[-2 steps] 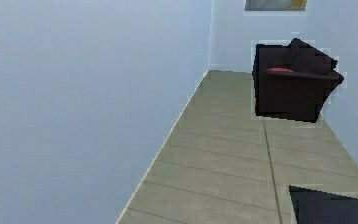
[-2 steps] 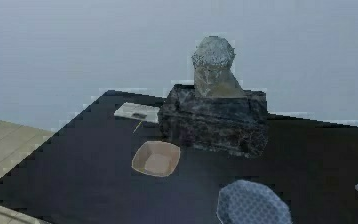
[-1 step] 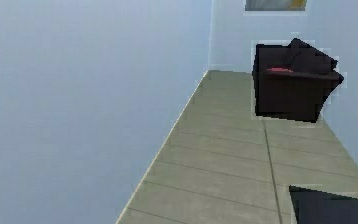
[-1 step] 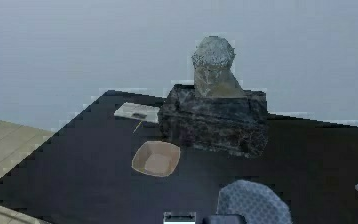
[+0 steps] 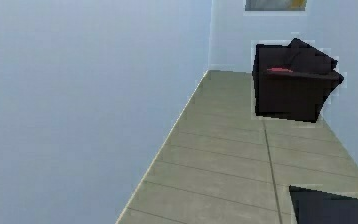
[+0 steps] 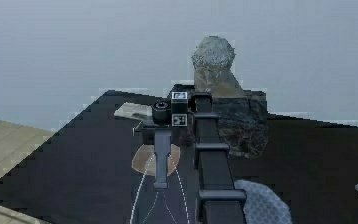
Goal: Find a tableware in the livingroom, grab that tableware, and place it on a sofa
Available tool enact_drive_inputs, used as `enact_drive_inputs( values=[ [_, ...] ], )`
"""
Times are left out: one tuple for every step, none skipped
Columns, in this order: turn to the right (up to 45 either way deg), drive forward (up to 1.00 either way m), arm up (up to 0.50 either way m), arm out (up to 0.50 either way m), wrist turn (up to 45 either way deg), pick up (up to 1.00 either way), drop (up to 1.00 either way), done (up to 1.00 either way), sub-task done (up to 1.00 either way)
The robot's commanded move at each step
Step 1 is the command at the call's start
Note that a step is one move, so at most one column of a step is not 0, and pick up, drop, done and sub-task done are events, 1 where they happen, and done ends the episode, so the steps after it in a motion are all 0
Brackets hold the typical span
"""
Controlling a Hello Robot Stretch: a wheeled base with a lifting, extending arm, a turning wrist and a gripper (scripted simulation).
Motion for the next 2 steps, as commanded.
enact_drive_inputs(
  values=[
    [0.0,0.00,0.00,0.00,45.0,0.00,0.00,0.00,0.00],
    [0.0,0.00,0.00,0.00,45.0,0.00,0.00,0.00,0.00]
  ],
)
